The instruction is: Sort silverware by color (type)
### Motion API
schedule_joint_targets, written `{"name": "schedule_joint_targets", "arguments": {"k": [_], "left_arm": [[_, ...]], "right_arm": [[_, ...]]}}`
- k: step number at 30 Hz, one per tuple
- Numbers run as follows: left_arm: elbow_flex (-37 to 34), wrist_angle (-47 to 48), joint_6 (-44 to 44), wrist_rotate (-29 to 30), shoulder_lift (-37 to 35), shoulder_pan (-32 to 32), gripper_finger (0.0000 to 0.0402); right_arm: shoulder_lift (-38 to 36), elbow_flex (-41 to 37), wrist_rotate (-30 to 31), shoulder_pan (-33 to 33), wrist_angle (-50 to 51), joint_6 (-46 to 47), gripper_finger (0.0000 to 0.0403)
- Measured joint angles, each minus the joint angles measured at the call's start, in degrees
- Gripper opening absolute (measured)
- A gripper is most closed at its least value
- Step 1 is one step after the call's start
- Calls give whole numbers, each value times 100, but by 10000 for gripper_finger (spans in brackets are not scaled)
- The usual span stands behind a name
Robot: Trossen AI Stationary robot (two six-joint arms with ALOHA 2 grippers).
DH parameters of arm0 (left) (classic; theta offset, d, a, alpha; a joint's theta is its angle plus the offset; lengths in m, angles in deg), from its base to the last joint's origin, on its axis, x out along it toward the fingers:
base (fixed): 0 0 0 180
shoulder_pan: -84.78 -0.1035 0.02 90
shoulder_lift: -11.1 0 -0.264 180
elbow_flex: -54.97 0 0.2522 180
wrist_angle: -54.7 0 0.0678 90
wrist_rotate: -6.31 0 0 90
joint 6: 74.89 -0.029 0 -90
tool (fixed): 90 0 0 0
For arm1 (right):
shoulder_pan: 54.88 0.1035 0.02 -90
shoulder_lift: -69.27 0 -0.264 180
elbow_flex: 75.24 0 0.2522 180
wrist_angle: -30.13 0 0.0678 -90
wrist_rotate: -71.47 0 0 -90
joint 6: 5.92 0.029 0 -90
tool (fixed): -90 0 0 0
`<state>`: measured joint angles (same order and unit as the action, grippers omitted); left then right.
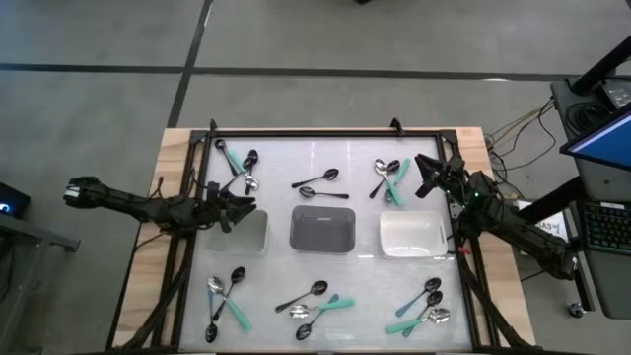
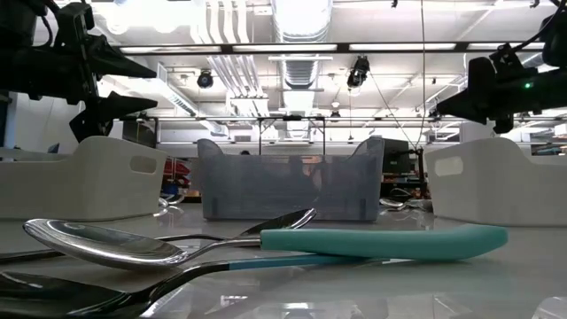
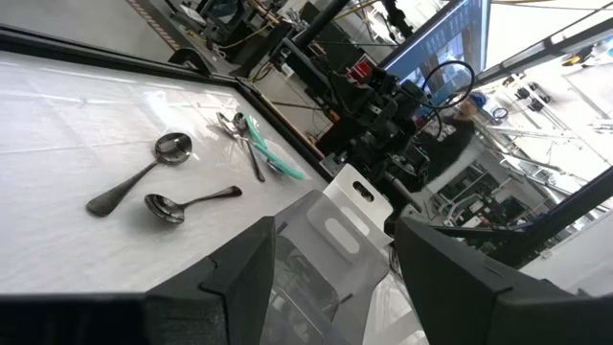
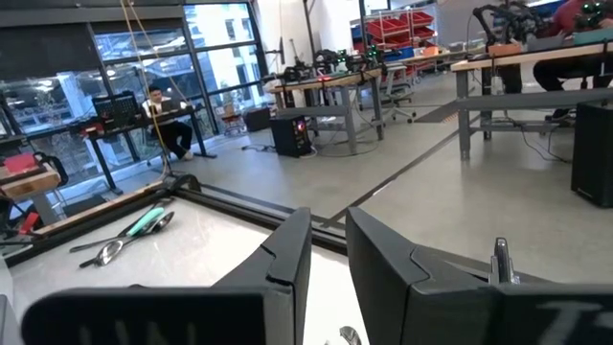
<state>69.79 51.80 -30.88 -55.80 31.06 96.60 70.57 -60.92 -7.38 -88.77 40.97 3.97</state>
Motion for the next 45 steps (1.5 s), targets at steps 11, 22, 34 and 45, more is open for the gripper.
{"name": "schedule_joint_targets", "arguments": {"k": [11, 22, 34, 45], "left_arm": [[0, 0, 0, -1, 0, -2, 198], [0, -1, 0, 0, 1, -1, 198], [0, 1, 0, 0, -1, -2, 198], [0, 1, 0, -1, 0, -1, 198]], "right_arm": [[0, 0, 2, -2, -179, 634, 61], [0, 0, -21, -2, -201, 1114, 61], [0, 0, -56, -2, -206, 1284, 61], [0, 0, -60, -2, -208, 1275, 61]]}}
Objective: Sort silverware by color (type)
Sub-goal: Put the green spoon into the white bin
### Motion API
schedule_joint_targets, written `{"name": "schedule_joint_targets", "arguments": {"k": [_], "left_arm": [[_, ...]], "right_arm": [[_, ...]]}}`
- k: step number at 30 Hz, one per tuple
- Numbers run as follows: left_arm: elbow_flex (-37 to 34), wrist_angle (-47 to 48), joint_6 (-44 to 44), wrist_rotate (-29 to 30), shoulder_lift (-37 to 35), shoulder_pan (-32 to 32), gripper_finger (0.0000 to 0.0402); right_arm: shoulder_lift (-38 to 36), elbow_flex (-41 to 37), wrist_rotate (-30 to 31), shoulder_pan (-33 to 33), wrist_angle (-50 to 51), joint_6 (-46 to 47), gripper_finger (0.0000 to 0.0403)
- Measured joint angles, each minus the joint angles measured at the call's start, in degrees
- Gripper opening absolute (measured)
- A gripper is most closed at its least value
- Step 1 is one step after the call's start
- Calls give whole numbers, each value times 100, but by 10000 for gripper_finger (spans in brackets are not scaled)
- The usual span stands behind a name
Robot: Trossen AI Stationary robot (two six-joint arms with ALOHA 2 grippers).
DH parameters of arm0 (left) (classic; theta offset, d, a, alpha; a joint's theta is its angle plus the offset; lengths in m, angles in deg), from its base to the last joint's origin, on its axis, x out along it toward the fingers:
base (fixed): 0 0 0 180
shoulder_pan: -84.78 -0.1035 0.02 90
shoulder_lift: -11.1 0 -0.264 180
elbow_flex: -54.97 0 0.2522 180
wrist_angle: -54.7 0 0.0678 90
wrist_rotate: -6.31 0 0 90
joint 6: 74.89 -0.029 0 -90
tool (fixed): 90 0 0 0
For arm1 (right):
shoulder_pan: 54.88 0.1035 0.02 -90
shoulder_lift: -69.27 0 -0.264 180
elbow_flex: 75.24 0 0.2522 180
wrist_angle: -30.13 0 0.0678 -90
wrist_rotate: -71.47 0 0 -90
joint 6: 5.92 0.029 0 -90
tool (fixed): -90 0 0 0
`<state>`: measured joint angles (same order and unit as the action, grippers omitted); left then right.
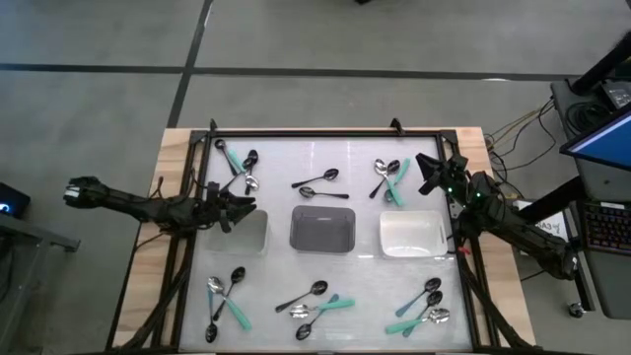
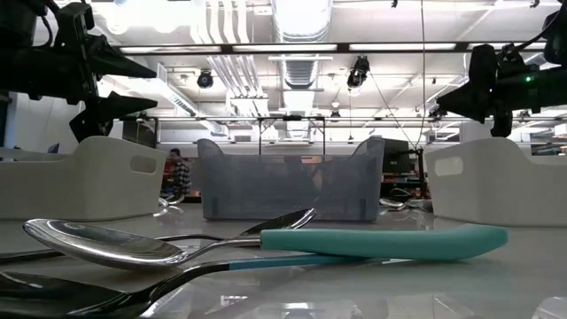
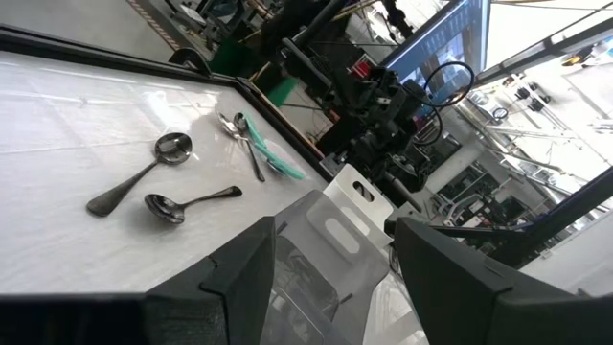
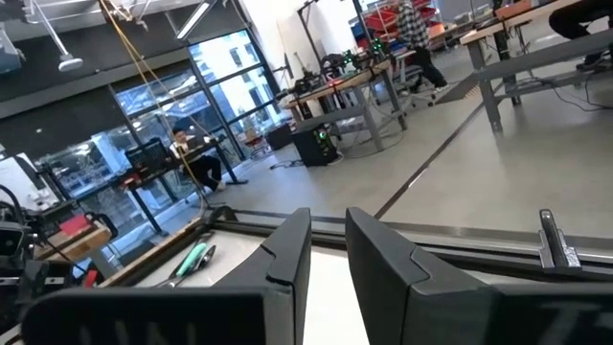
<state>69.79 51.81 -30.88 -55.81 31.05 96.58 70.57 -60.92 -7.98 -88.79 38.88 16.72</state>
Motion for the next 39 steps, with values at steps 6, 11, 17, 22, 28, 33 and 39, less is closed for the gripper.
{"name": "schedule_joint_targets", "arguments": {"k": [6, 11, 17, 22, 28, 33, 39], "left_arm": [[0, 0, 0, 2, 0, 1, 198], [0, 0, 0, 2, 1, -1, 198], [0, 0, 0, 0, 0, 0, 198], [0, 0, 0, 0, 1, -1, 198], [0, -1, 0, 1, -1, 1, 198], [0, 0, 0, 1, 1, 1, 198], [0, 0, 0, 1, -1, 1, 198]], "right_arm": [[0, 0, 2, 0, -38, -15, 61], [0, 0, 7, 0, -46, 69, 61], [8, 58, 5, 0, -101, 674, 61], [173, 405, -26, 2, -152, 597, 61], [615, 781, -44, 1, -388, -283, 61], [1112, 803, 1, 0, -1493, -501, 61], [1799, 1033, 772, -4, -1282, -775, 61]]}}
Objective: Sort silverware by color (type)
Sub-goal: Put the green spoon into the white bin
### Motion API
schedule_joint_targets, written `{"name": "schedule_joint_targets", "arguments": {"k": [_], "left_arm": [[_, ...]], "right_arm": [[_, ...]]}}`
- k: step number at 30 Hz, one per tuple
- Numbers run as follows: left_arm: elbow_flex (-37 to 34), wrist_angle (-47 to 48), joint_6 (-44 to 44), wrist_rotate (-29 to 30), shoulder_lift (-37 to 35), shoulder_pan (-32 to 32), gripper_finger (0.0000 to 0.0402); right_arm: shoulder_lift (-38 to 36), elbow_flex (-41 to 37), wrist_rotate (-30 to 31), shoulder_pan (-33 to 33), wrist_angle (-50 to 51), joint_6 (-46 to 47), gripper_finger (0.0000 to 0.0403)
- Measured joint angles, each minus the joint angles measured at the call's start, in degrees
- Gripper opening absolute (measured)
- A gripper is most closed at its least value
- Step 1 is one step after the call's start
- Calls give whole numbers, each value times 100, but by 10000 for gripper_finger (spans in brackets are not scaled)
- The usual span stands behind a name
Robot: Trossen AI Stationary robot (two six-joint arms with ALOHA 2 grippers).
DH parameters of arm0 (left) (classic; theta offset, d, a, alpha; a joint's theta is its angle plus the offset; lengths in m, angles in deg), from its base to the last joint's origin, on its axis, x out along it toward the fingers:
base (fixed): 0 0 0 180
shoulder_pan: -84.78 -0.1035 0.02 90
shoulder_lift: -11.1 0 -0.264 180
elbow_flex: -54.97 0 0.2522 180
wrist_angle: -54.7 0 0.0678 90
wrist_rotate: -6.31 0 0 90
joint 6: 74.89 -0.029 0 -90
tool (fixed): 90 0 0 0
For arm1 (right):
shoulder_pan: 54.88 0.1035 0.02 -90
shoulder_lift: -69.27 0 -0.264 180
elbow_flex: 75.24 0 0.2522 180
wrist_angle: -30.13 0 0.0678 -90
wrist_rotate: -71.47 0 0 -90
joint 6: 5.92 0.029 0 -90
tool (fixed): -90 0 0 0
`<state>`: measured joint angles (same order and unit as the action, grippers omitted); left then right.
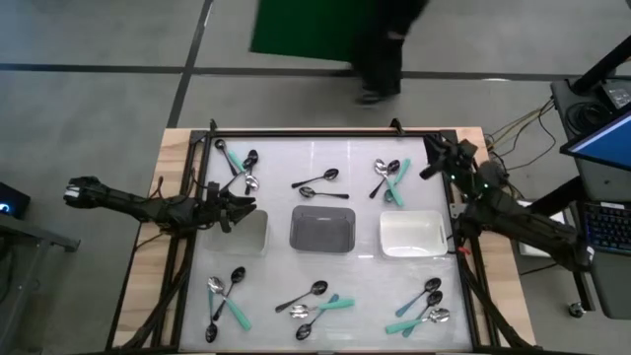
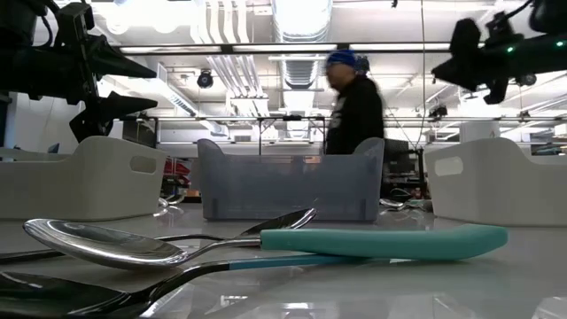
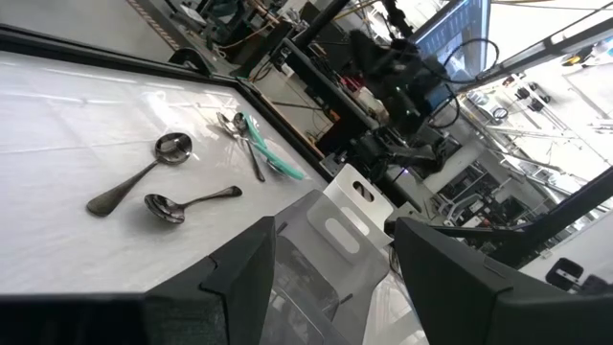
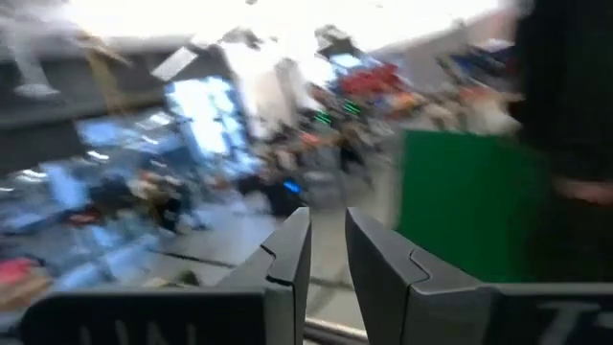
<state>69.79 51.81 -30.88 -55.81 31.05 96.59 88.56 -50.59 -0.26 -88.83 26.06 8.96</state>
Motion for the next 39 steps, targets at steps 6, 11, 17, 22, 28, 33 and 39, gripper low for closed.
{"name": "schedule_joint_targets", "arguments": {"k": [6, 11, 17, 22, 28, 33, 39], "left_arm": [[0, 0, 0, 1, 1, 1, 198], [0, 0, 0, -1, 1, 1, 198], [0, -1, 0, 0, 1, 1, 198], [0, 2, 0, -1, 1, -1, 198], [-1, -1, 0, 0, 5, -1, 198], [-2, 2, 0, -1, 6, -1, 198], [0, 0, 0, 1, 6, 1, 198]], "right_arm": [[938, 714, -12, 4, 1129, 425, 61], [1799, 1494, -18, 4, 2030, 205, 61], [2737, 2343, -12, -11, 3320, -5, 61], [3483, 2751, -25, -160, 4419, -55, 61], [4280, 2985, -130, -236, 5127, -146, 61], [4876, 3158, -232, -236, 5511, -395, 82], [5458, 3259, -421, -236, 5570, -1144, 137]]}}
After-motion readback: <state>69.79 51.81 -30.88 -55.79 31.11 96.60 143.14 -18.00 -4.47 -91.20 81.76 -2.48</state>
